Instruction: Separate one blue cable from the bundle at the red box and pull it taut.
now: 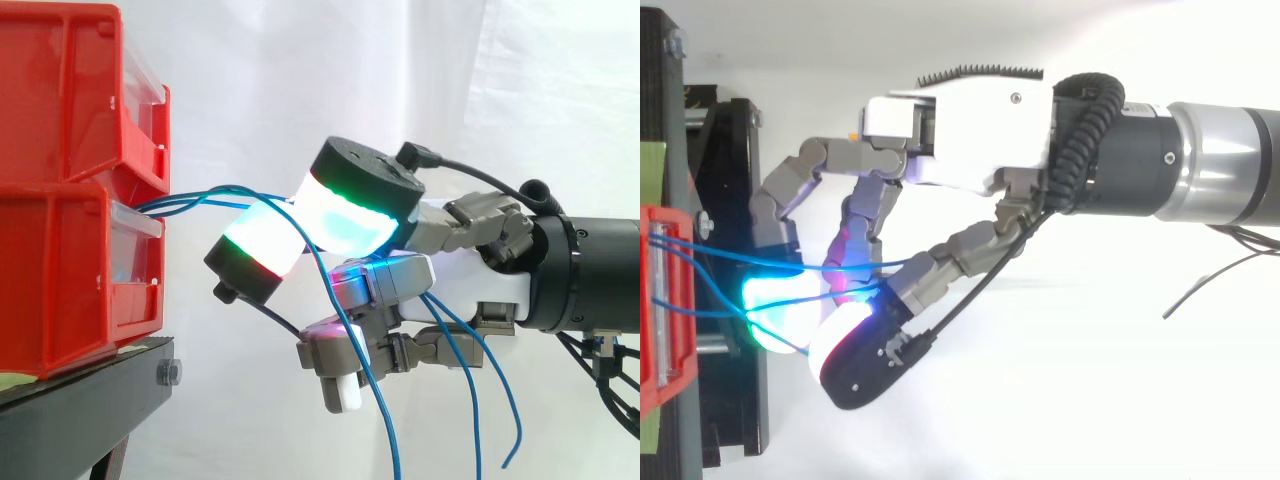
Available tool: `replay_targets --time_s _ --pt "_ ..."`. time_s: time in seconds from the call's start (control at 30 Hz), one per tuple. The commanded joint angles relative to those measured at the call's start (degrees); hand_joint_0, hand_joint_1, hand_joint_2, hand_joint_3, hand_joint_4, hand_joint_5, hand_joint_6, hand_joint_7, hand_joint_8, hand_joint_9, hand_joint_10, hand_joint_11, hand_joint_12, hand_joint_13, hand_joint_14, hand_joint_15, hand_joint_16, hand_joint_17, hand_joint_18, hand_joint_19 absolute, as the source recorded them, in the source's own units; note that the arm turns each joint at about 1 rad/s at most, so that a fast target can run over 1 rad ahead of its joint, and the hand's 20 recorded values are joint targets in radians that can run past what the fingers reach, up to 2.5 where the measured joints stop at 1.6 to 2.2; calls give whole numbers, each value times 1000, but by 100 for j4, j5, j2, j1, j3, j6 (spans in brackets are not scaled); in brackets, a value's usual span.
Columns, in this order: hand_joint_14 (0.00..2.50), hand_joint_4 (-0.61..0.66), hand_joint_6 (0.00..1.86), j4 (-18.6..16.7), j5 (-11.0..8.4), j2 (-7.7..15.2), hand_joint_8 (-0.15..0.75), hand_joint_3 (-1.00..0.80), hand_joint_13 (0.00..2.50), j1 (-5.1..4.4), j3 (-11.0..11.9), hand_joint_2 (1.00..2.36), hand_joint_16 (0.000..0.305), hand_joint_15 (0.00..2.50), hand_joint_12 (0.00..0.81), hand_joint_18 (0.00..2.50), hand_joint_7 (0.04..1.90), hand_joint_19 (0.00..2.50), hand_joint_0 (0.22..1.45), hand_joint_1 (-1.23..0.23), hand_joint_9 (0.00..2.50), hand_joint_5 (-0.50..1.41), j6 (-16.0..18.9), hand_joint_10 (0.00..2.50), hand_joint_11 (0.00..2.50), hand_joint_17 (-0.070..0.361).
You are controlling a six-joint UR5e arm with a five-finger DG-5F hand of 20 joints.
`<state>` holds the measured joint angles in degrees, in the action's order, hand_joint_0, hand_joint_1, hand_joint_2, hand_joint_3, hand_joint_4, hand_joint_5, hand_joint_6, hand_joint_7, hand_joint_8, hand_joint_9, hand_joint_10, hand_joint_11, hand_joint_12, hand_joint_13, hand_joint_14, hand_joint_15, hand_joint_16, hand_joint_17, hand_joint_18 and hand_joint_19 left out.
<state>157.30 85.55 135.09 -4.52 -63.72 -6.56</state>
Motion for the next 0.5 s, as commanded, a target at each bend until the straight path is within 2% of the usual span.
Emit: replay_targets --time_s 0.0,0.1,0.2,0.33,0.4,0.47 --pt "33 60 928 20 5 0 258 -500 1077 -14 0 1000 50 1039 359 858 957 835 660 -923 1343 -135 -29 225 1681 113" --pt "31 79 919 29 14 0 269 -500 1090 -23 8 1000 52 1035 367 869 976 846 574 -878 1384 -123 -82 177 1693 116" --pt "30 83 910 29 14 0 280 -500 1115 -32 8 1000 54 1031 380 891 975 848 517 -735 1434 -113 -91 125 1679 122" --pt "30 84 893 38 67 0 268 -500 1132 -14 52 1000 52 1029 371 885 964 875 546 -501 1487 -109 -91 0 1729 118" --pt "31 75 884 55 93 0 262 -500 1130 -5 70 1000 51 1030 359 874 969 894 580 -426 1491 -111 -91 1 1739 114" --pt "31 64 877 82 146 0 256 -500 1128 -5 87 1000 50 1036 355 868 978 907 609 -434 1488 -112 -100 3 1746 112"
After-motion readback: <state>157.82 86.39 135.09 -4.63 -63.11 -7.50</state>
